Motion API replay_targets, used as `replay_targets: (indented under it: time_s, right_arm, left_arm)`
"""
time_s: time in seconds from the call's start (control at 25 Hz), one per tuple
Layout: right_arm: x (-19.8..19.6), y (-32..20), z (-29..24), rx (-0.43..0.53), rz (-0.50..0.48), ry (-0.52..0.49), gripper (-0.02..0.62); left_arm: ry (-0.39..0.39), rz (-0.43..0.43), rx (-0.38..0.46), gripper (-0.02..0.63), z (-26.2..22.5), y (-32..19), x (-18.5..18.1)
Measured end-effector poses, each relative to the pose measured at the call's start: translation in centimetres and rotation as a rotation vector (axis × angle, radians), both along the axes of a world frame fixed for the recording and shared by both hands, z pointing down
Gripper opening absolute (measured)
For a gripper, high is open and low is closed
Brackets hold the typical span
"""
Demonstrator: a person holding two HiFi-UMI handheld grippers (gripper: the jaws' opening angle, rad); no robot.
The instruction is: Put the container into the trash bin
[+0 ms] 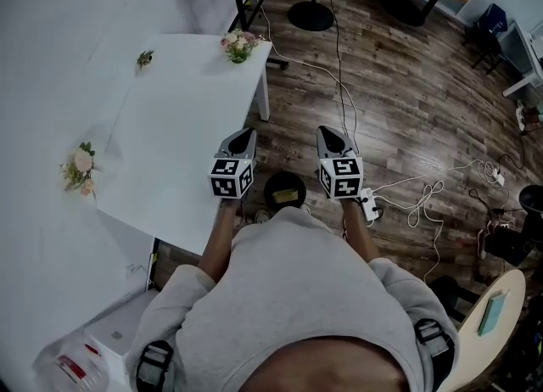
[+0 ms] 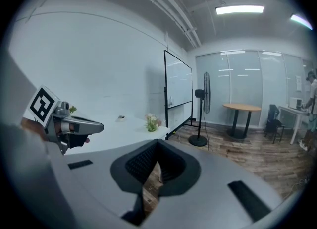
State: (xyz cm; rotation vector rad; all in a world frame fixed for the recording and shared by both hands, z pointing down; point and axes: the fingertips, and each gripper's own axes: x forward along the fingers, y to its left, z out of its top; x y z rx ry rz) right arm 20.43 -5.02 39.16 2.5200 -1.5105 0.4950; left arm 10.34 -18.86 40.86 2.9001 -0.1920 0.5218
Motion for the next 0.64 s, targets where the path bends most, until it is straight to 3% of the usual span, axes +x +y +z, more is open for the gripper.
replay_targets:
  time_s: [0.64]
  right_arm:
    - [-0.04, 0.11, 0.05, -0.023, -0.003, 0.004, 0.013]
  left_arm:
    - [-0.002, 0.027, 0.006, 0.009, -0.19, 0.48, 0.54]
